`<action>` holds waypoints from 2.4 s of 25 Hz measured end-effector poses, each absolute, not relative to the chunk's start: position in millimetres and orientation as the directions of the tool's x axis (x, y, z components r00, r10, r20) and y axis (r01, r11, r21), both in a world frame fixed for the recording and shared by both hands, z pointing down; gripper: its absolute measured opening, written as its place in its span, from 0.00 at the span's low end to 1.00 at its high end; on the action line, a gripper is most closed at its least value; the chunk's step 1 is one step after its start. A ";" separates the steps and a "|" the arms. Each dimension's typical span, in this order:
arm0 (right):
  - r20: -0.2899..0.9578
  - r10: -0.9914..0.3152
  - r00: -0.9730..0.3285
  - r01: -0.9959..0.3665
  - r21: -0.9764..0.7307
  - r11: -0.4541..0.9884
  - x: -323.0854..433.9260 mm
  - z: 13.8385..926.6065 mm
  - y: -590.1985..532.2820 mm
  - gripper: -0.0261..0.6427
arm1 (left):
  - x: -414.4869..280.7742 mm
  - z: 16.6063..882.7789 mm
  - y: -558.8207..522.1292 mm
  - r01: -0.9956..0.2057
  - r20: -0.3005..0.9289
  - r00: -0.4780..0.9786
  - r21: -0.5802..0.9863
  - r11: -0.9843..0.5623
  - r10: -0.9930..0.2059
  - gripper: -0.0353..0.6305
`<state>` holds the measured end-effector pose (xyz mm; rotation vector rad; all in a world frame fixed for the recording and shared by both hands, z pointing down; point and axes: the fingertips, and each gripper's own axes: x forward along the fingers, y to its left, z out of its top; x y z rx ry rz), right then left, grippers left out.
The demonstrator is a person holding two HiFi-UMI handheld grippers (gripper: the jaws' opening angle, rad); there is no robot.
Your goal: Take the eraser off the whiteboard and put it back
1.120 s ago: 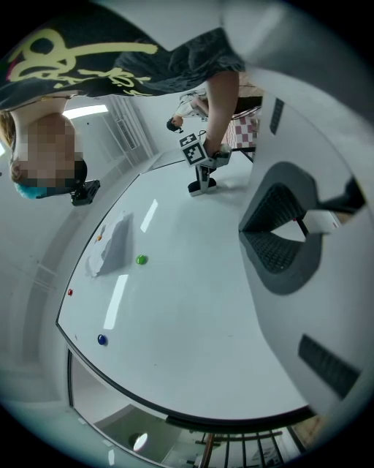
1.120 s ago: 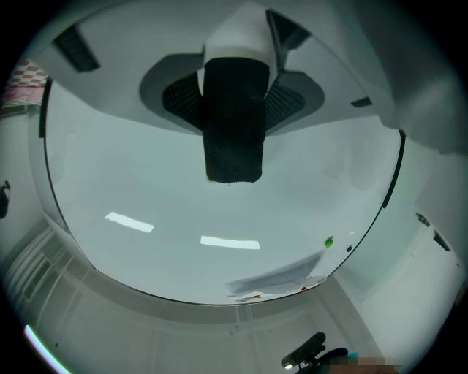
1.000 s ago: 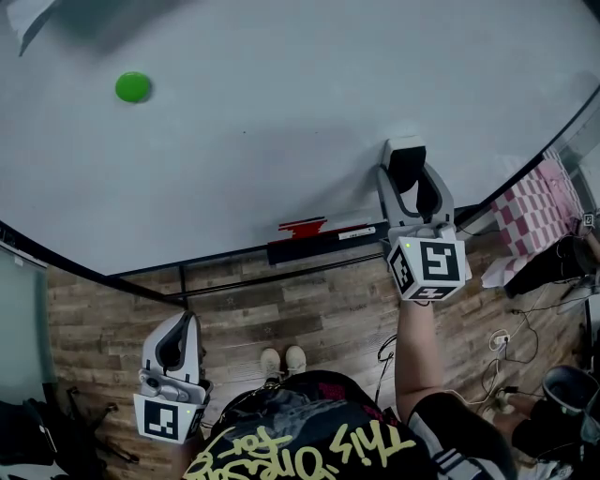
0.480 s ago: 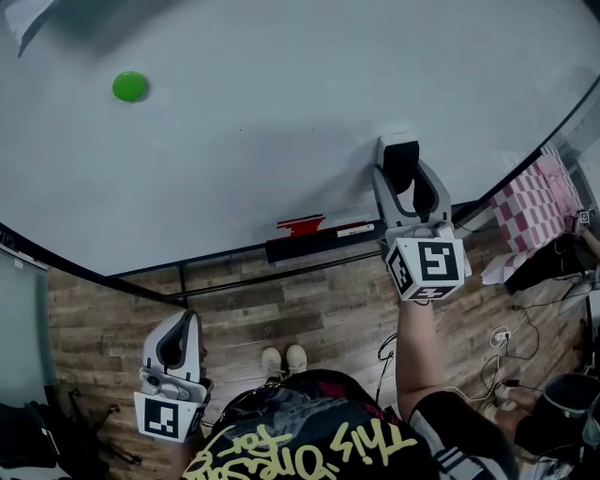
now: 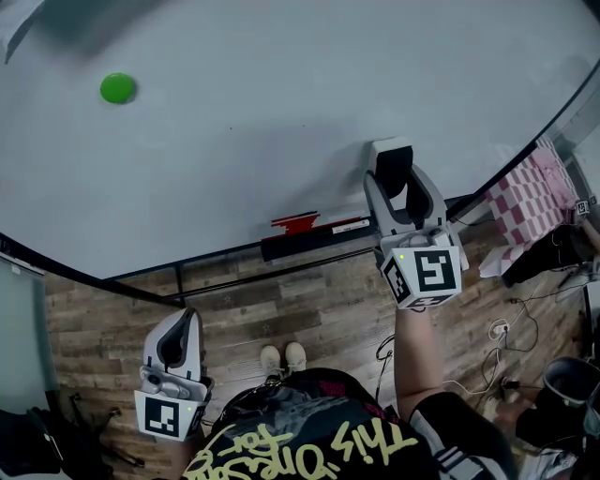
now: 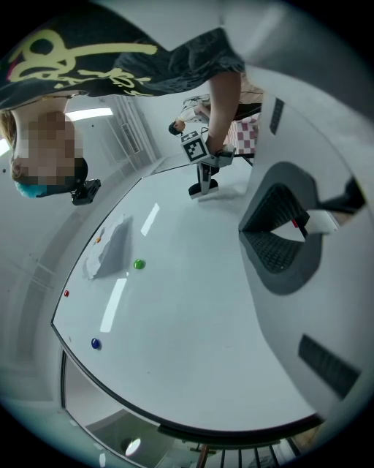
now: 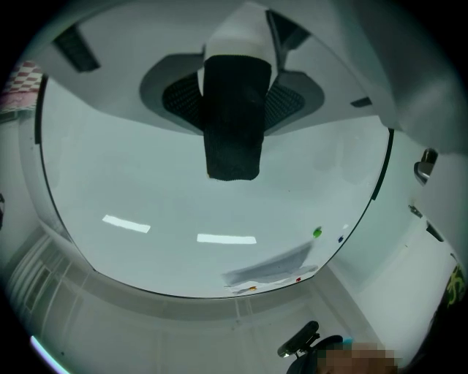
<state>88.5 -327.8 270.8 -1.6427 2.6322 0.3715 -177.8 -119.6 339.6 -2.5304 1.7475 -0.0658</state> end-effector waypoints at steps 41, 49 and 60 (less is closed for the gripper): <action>-0.178 -0.885 -0.431 -0.901 0.133 0.412 127.3 266.7 -222.2 0.40 | -116.3 336.8 -161.3 -0.804 -0.010 0.591 -0.089 -0.588 -0.807 0.06; -0.169 -0.890 -0.422 -0.906 0.115 0.408 133.8 274.2 -216.3 0.40 | -105.2 336.7 -167.5 -0.778 -0.012 0.625 -0.097 -0.621 -0.781 0.06; -0.162 -0.887 -0.432 -0.901 0.119 0.417 133.1 273.6 -219.9 0.40 | -101.7 336.1 -170.3 -0.774 0.001 0.628 -0.099 -0.625 -0.778 0.06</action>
